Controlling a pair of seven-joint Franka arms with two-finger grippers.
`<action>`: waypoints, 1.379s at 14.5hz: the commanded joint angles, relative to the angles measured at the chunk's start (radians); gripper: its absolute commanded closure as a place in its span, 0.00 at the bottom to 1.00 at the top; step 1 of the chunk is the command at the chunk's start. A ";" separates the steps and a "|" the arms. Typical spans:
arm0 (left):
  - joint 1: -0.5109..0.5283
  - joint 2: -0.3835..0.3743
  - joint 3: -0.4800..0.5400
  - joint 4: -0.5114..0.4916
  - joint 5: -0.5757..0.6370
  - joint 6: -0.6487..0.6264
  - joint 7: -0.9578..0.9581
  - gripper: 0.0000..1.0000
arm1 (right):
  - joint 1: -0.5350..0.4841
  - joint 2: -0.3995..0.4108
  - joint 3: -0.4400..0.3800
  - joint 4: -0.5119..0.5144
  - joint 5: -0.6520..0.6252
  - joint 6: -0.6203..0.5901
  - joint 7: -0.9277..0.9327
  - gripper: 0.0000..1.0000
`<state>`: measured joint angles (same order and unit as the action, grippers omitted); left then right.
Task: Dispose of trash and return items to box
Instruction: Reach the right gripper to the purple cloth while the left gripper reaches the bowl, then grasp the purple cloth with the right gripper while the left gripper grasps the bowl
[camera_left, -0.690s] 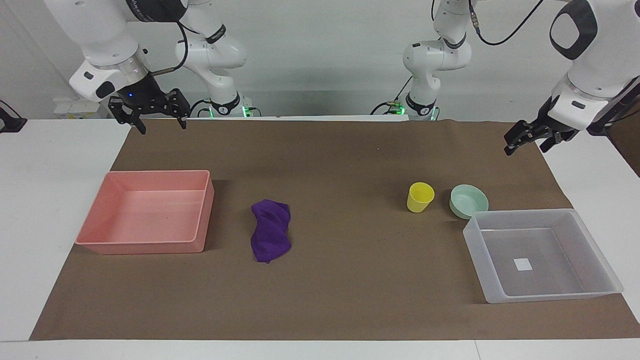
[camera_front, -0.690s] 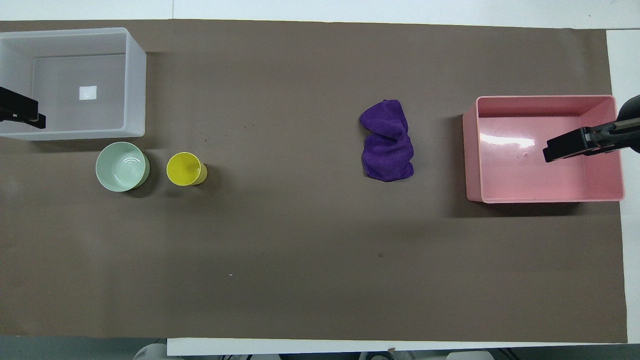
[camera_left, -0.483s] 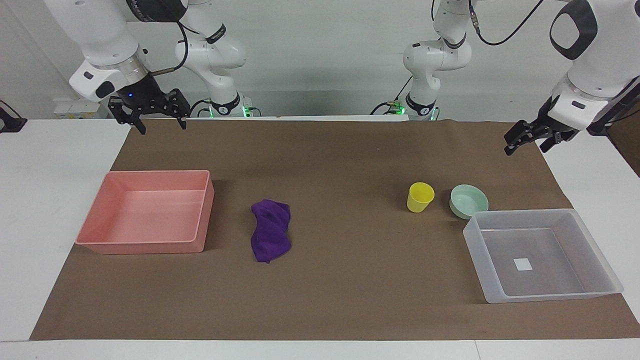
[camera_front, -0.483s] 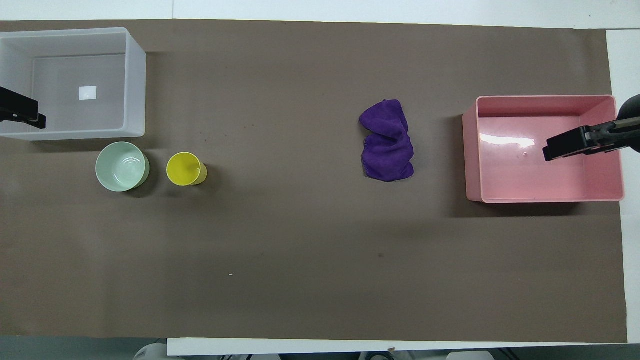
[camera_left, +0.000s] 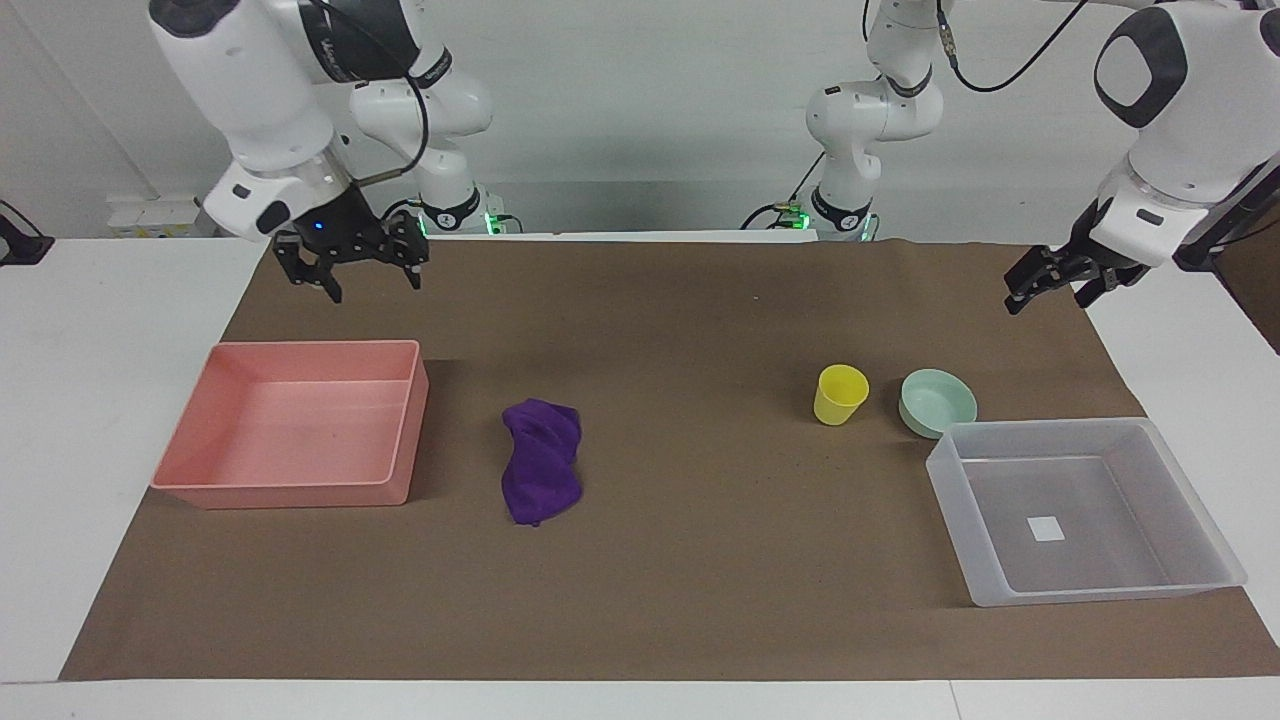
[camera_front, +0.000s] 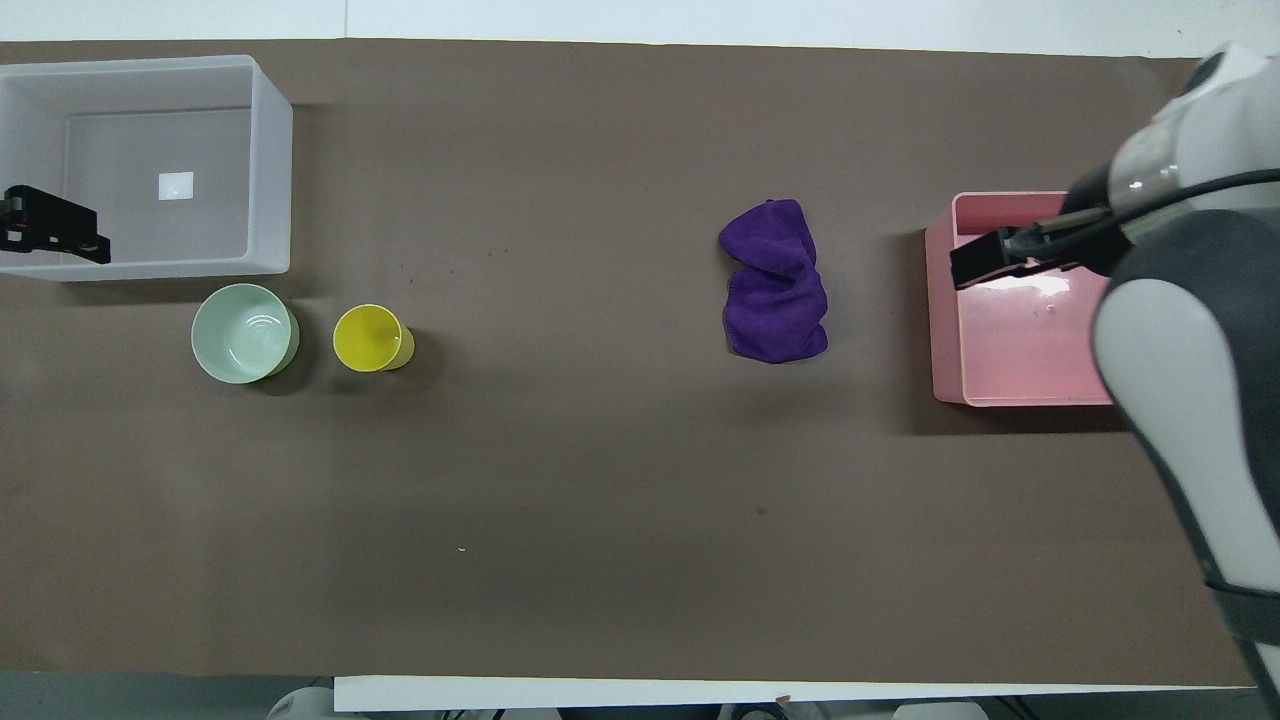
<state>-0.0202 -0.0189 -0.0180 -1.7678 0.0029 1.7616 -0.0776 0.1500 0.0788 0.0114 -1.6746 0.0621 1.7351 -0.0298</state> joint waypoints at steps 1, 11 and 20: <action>0.003 -0.170 0.006 -0.368 0.014 0.250 -0.039 0.00 | 0.060 0.131 0.001 0.013 0.019 0.122 0.008 0.00; 0.034 -0.029 0.006 -0.673 0.014 0.657 -0.057 0.18 | 0.146 0.323 0.001 -0.119 0.018 0.455 0.001 0.38; 0.032 -0.042 0.009 -0.552 0.014 0.485 -0.056 1.00 | 0.125 0.221 -0.004 -0.037 0.016 0.265 0.011 1.00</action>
<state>0.0085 -0.0208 -0.0100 -2.3955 0.0026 2.3961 -0.1225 0.2927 0.3612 0.0058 -1.7137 0.0636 2.0518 -0.0248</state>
